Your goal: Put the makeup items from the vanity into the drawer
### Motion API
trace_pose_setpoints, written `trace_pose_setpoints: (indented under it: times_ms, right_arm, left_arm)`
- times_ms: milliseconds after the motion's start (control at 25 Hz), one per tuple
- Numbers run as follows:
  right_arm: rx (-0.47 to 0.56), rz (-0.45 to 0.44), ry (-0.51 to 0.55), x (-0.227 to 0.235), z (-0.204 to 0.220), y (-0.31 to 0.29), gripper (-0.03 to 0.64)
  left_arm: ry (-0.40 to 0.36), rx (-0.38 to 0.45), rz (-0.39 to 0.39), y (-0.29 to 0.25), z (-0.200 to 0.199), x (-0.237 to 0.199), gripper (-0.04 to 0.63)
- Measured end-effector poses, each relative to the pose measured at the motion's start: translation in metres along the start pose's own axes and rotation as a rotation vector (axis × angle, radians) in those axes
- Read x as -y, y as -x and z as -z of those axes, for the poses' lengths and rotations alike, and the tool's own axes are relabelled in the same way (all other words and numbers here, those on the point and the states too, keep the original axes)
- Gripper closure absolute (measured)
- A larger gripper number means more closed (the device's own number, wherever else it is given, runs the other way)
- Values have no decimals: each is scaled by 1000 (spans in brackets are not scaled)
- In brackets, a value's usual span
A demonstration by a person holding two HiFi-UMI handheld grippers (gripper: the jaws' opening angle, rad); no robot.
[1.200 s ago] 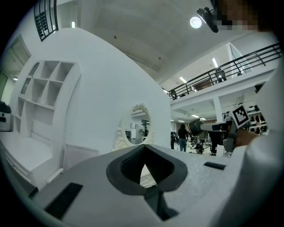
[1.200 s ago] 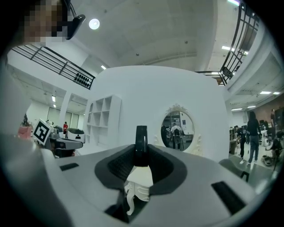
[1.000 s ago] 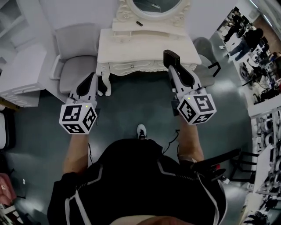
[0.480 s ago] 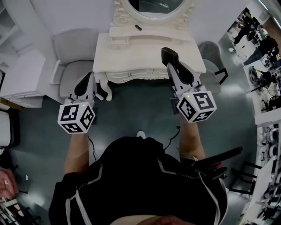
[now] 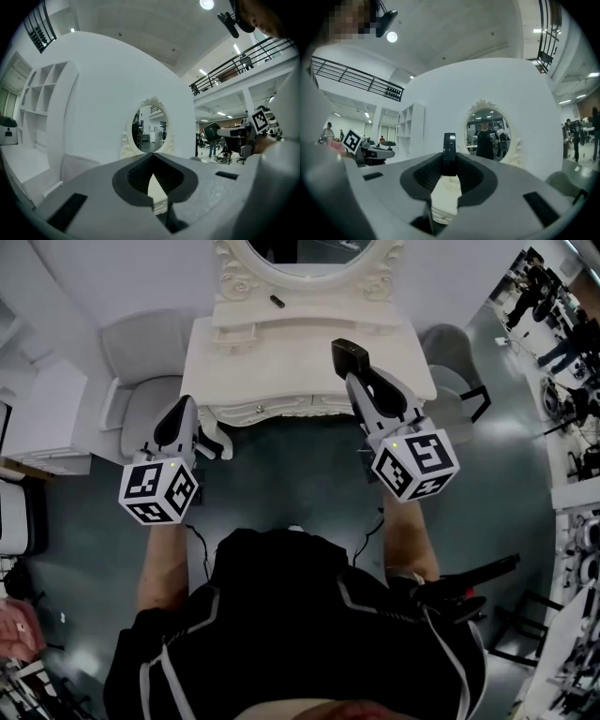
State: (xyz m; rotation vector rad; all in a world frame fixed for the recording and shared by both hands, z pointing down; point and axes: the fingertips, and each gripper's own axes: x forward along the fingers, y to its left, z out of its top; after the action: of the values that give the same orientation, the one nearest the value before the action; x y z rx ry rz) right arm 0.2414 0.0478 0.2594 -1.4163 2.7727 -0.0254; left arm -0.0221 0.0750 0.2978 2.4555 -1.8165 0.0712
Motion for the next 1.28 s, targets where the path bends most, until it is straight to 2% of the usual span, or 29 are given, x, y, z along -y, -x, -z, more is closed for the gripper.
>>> trace_pose_setpoints:
  times_ms: [240,400,920,1080,1280]
  right_arm:
    - [-3,-17,-28,26,7,-24,523]
    - [-15,-22,-16,32,11,-46,523]
    - [-52,1,12,41,6,-169,525]
    - [-77,4,10,41,16,-223,523]
    - [-111,13,18,36,20,-254,523]
  left_arm:
    - [-16,-23,-9,-28,-1,1,592]
    - [-21,-15,15,-52,1,-9,592]
    - [-8,5,107,-157,-15,-89,592]
    - [21,0,123,-191,-8,-131,592]
    - [27,-15,147,-203,-5,-152,592]
